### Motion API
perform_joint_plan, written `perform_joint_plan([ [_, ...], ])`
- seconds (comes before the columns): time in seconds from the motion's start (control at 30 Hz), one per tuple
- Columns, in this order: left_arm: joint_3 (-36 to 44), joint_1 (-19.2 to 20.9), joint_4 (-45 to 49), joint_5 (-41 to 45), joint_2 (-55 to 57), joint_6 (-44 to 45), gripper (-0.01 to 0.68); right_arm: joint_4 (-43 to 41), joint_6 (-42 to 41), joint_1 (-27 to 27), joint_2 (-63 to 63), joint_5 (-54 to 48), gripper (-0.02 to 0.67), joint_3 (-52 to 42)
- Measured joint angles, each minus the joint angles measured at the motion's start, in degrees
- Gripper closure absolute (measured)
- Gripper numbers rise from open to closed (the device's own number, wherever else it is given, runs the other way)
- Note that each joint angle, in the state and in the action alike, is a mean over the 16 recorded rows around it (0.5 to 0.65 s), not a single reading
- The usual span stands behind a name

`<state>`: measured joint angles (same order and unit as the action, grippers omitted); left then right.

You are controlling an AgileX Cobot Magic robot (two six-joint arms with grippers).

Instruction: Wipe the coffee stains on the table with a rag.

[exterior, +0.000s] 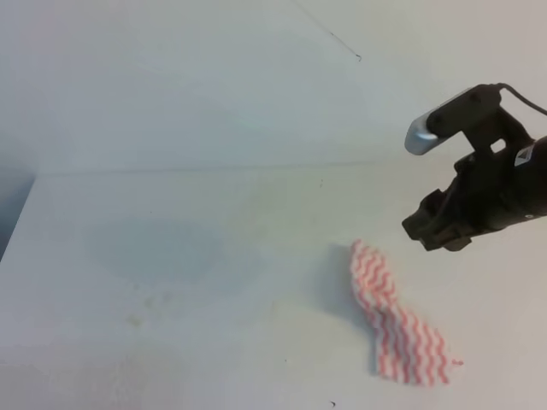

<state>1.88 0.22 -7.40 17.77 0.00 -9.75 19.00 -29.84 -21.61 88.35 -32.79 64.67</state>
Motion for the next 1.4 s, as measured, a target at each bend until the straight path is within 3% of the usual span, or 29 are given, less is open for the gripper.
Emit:
perform_joint_plan([
  [0.13,-0.5,0.0,0.0,0.0,0.0,0.0,0.672,0.4,0.0,0.0,-3.3,-1.7,0.344,0.4],
  [0.57,-0.6,0.0,0.0,0.0,0.0,0.0,0.672,3.5,2.0,0.0,-24.8,-12.2,0.643,1.7],
  [0.97,-0.8,0.0,0.0,0.0,0.0,0.0,0.672,6.3,3.6,1.9,-37.5,-14.1,0.649,1.2],
  [1.4,-1.4,-0.1,0.0,0.1,-0.1,0.0,0.672,9.8,3.6,16.6,-48.5,-14.0,0.649,-2.8],
])
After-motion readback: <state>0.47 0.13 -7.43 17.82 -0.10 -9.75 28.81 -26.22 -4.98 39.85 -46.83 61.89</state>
